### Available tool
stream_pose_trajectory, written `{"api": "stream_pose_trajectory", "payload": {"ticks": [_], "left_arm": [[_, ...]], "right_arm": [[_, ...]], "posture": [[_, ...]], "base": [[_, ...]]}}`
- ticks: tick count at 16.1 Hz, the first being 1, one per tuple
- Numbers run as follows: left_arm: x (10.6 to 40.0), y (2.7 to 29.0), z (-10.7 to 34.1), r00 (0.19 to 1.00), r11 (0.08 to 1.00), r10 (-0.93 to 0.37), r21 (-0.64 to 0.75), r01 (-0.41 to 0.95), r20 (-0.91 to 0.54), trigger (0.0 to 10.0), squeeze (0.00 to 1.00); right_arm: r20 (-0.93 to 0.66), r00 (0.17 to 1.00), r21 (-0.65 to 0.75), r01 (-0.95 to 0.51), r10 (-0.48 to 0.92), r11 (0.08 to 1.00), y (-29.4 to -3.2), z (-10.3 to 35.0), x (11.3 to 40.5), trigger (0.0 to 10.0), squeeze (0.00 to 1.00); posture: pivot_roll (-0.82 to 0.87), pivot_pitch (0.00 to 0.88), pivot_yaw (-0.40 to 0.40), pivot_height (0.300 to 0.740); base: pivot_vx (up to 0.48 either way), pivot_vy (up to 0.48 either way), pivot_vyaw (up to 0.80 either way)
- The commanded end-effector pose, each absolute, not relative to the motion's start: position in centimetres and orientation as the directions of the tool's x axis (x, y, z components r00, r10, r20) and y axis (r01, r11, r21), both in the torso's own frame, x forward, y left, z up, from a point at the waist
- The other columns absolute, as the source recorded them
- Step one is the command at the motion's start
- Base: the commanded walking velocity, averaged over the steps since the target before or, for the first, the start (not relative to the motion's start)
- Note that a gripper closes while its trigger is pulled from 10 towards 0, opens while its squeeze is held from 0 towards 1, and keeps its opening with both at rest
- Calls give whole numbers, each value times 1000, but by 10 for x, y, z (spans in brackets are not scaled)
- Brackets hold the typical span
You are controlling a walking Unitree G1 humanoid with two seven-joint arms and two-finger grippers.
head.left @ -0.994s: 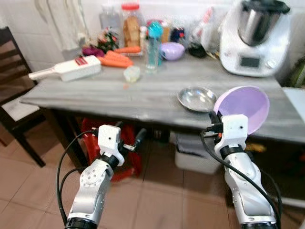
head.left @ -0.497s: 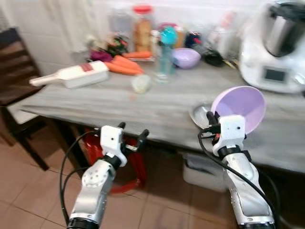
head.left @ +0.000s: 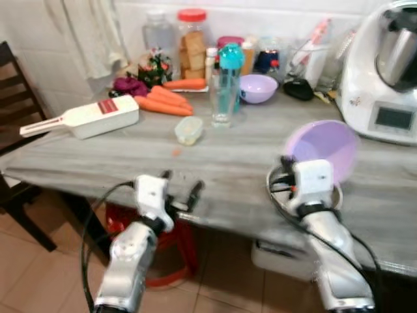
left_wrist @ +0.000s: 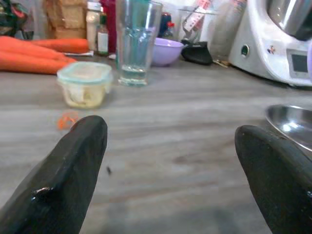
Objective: Setting the table
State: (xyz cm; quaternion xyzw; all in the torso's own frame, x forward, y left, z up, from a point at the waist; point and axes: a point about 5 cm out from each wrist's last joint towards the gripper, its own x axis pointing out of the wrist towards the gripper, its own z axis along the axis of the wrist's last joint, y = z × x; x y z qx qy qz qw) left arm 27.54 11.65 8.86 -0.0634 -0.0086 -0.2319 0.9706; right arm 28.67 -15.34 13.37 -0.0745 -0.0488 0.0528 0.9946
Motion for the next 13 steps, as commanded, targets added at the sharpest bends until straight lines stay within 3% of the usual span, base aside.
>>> {"api": "stream_pose_trajectory", "payload": {"ticks": [1, 7, 10, 13], "left_arm": [[272, 129, 90, 898, 893, -437, -102, 439, 42, 10000, 0], [252, 145, 86, 869, 869, -494, -17, 494, 15, 10000, 0], [240, 144, 87, 824, 824, -566, -5, 566, 10, 10000, 0], [237, 142, 86, 818, 818, -575, -1, 575, 12, 10000, 0]], "right_arm": [[96, 980, -148, -159, 174, 976, -142, 137, 288, 10000, 0], [65, 970, -206, -215, 233, 955, -160, 145, 304, 10000, 0], [-45, 894, -322, -435, 446, 840, -153, 141, 313, 10000, 0], [-105, 841, -324, -534, 531, 781, -147, 137, 318, 10000, 0]], "posture": [[2, 0, -20, 740], [3, 0, -37, 740], [11, 0, -48, 740], [16, 0, -56, 740]], "base": [[0, 0, 0], [0, 0, 0], [0, 0, 0], [0, 0, 0]]}}
